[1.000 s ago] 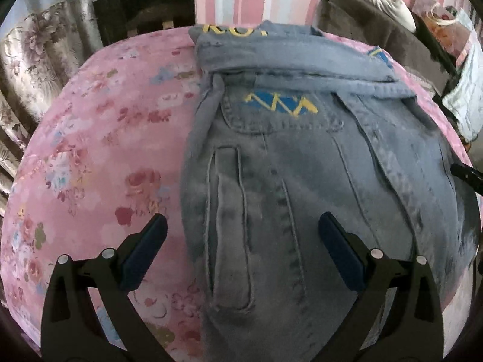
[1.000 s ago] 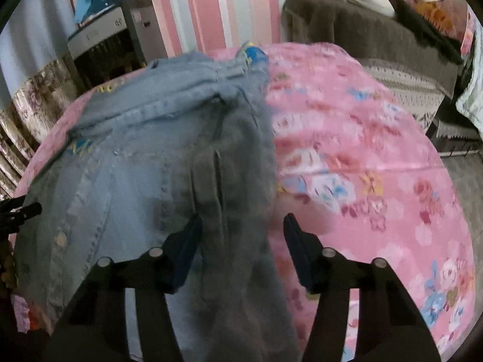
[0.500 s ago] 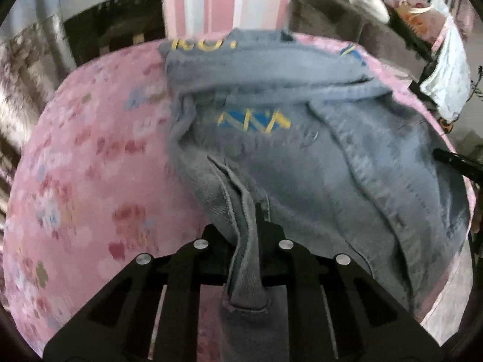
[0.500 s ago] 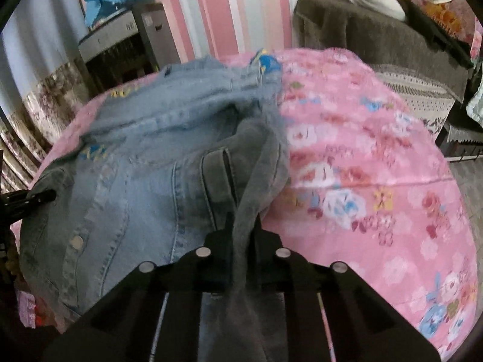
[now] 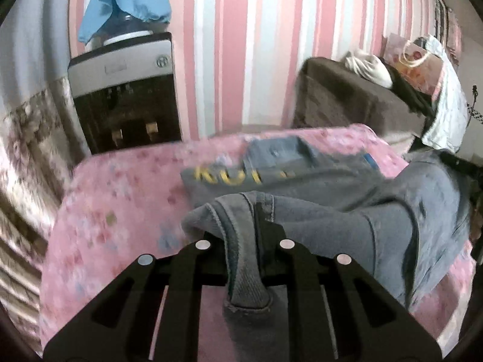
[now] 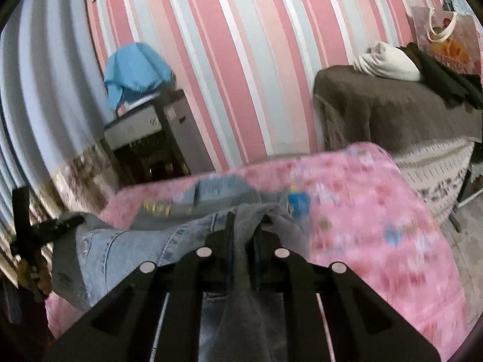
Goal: Fold large clothes
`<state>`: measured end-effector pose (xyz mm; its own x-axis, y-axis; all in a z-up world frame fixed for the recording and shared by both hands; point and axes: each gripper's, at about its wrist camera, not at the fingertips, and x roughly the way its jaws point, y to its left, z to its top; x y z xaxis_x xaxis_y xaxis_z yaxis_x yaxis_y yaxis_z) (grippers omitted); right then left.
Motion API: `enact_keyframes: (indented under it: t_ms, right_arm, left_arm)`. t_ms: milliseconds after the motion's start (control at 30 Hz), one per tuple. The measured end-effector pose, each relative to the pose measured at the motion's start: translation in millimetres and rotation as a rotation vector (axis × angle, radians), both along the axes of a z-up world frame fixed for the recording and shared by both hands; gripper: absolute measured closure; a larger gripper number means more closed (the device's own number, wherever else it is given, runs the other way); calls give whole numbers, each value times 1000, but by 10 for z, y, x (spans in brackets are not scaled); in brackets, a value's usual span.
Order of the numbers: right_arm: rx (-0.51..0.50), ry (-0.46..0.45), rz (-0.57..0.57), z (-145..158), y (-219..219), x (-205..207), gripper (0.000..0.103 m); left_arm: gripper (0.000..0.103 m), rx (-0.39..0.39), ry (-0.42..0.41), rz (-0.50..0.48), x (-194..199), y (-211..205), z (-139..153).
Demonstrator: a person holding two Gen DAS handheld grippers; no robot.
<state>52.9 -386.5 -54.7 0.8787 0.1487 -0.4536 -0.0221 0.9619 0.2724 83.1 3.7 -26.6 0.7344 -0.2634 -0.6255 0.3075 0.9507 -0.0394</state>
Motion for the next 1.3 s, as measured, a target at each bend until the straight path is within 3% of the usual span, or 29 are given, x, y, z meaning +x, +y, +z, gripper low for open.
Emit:
enact_keyframes:
  t_ms: [167,267,367,433,567,633,733,800,833,867,933,1033,1300]
  right_arm:
    - [-71,75,-27,-172,-75,790,93]
    - [-157,185,-42,-554,-48,1264,93]
    - [-141,252,-42,-865,-134,1451,92]
    - [-112,264,-49,-1002,-184,1494,80]
    - [-68,248,-52,-981,-261,1426,66]
    - [-20,199,-34,-835,-291,1269,38]
    - [-15,120,-34,-612,-275,976,35]
    - [-14,101,-26,-538,-260,823,35]
    - [-19,98,-27,-520,-245,756,35]
    - [-26,101,-26,-517,-230,699,35]
    - [-36,119,-22,-561,-206,584,35]
    - [-44,156,-30,-722,-206,449,35]
    - [29,197,-36,-1037,-341,248,35]
  left_arm:
    - [89,34,49,16,734,-76,-201]
    - [88,102,95,21,1088,-218,-548]
    - [87,143,151,12,1320,-293,-925]
    - [86,152,162,3,1385,-314,-1050]
    - [86,168,148,-13,1371,-341,-1053]
    - [83,162,144,-19,1309,-321,-981]
    - [77,111,146,-14,1221,-237,-861]
    - [67,69,144,-9,1114,-190,-781]
    - [52,48,148,-11,1072,-180,-765]
    - [27,23,150,-9,994,-165,-747]
    - [3,35,105,30,838,-142,-700]
    - [3,33,65,45,557,-52,-655]
    - [4,-23,191,86,331,260,-968]
